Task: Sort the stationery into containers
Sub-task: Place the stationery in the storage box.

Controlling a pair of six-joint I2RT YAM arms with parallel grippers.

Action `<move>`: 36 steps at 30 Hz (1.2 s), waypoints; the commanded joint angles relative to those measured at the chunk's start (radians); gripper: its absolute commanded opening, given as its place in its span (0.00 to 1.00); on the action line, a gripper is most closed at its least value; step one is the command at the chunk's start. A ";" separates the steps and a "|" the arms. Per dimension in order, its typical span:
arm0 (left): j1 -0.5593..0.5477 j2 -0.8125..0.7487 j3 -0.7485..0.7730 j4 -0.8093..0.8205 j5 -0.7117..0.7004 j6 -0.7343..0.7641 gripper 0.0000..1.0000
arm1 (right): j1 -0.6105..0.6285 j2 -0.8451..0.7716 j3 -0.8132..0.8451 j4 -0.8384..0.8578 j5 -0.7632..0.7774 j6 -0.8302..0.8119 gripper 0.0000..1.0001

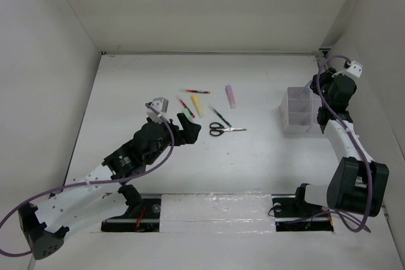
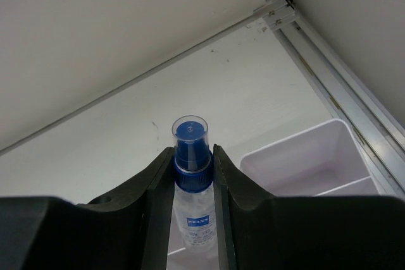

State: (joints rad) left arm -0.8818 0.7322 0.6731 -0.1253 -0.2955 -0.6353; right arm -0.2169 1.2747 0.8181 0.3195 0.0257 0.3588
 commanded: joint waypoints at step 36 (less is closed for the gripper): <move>0.000 0.022 -0.038 0.119 0.124 0.036 1.00 | -0.118 0.149 0.096 0.158 0.154 -0.047 0.00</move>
State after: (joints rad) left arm -0.8818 0.7555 0.6468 -0.0513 -0.1852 -0.6197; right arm -0.3260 1.4494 0.9115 0.3756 0.1375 0.3069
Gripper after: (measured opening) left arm 0.997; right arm 0.325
